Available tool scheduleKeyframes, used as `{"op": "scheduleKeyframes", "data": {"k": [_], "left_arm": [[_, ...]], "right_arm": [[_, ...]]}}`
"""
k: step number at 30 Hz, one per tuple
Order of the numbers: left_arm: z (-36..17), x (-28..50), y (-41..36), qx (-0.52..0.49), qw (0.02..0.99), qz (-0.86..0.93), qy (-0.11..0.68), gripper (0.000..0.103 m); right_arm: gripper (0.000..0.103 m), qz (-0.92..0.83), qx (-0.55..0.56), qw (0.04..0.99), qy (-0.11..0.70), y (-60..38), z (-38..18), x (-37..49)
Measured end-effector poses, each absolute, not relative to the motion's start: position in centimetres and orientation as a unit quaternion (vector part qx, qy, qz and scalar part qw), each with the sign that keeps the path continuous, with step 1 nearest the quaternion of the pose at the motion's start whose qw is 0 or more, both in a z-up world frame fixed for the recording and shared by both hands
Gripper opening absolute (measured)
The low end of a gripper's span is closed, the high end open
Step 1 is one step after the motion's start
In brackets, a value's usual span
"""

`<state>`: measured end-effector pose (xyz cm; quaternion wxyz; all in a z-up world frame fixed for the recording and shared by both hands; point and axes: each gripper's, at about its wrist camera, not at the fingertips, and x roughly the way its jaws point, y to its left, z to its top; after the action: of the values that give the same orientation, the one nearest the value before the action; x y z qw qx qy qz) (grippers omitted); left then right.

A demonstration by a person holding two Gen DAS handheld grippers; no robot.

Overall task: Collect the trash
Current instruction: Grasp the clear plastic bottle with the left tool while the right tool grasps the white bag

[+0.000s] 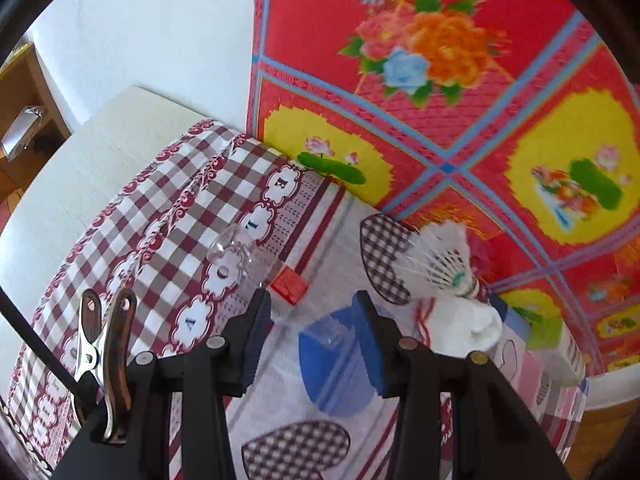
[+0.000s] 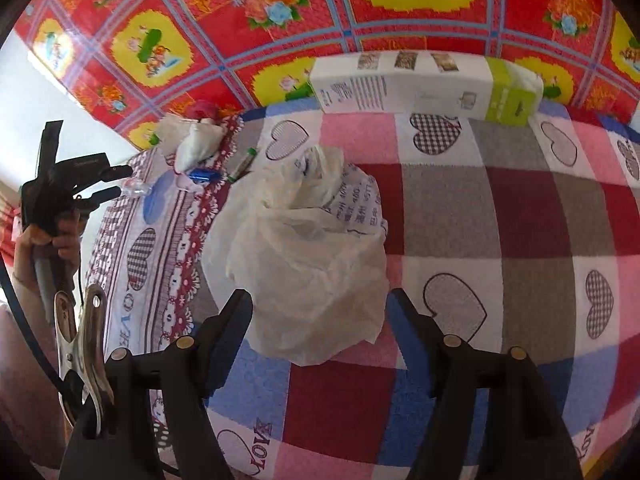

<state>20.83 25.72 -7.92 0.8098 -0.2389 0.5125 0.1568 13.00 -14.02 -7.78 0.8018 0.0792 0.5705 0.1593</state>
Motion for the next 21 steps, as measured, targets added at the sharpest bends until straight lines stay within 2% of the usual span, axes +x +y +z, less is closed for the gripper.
{"op": "scheduleKeyframes", "data": {"k": [11,21], "left_arm": [[-10.5,23.0,26.6,-0.251,0.801,0.151,0.522,0.044],[-11.8,27.8,26.8,-0.221,0.804,0.161,0.528,0.044]], "right_arm": [[0.071,0.148,0.075,0.8,0.577,-13.5,-8.8,14.0],[0.071,0.142,0.069,0.797,0.583,-13.4,-9.4,14.7]]}}
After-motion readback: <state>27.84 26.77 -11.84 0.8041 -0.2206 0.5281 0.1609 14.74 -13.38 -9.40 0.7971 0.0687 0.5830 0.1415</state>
